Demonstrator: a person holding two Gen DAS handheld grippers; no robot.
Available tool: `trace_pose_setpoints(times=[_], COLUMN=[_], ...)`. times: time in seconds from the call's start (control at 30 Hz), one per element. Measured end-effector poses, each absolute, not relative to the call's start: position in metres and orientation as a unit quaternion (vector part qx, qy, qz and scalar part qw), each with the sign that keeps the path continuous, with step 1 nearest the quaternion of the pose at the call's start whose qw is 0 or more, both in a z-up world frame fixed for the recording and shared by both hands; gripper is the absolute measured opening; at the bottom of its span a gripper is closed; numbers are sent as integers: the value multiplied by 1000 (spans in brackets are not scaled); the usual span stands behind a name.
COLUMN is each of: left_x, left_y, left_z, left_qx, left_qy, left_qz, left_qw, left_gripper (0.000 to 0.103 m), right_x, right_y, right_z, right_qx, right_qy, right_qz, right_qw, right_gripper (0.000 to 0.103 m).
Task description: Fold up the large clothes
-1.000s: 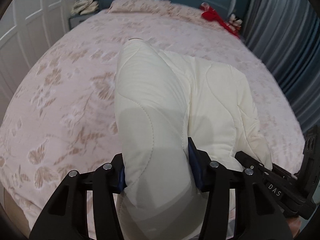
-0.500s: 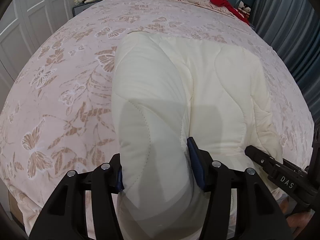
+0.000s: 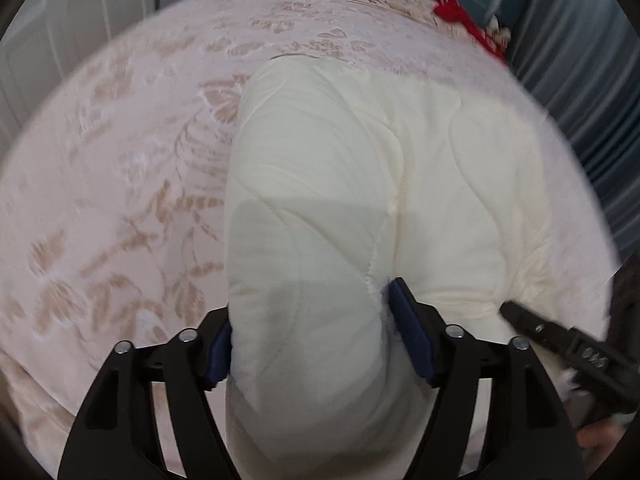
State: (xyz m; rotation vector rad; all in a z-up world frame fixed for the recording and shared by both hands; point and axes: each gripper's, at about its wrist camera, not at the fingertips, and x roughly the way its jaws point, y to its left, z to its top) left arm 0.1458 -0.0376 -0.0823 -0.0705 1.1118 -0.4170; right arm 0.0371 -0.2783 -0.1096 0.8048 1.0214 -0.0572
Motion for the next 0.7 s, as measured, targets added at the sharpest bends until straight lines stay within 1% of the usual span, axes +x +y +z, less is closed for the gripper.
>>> trace_pose_setpoints(times=[0.07,0.1,0.13,0.17,0.27,0.33,0.37,0.5,0.6,0.63,0.67,0.7], left_x=[152,155,162,170,201,227,235,280,296,297,298,297], left_y=[-15,-7,4,13,28,27,26,6,-6,-13,-20,-26], left_z=[-70,-63,-53,-42,-18,-10,-8,-29,-51,-58,-64,-67], left_qx=[-82,-96,-109,-120,-152,-162,-163,-167,-165,-152,-137,-125], left_qy=[531,527,519,511,498,499,501,543,571,576,577,578], left_qz=[-209,-211,-210,-205,-207,-209,-210,-204,-197,-193,-193,-194], left_qw=[817,818,821,826,828,825,824,797,780,780,782,783], left_gripper=[70,73,79,82,85,92,92,92,91,87,85,80], right_x=[30,28,25,25,43,64,80,125,158,164,170,173], right_y=[-285,-288,-293,-296,-310,-313,-312,-306,-295,-292,-288,-287], right_z=[-89,-80,-61,-52,-18,-7,-2,-9,-33,-40,-49,-57], right_qx=[382,382,379,376,375,371,360,364,352,343,332,330], right_qy=[466,461,448,439,413,409,413,429,465,475,487,494], right_qz=[-30,-32,-34,-37,-51,-51,-56,-42,-55,-61,-69,-71], right_qw=[797,800,809,815,828,832,835,826,811,808,805,801], right_gripper=[59,60,60,60,63,63,63,63,63,59,43,33])
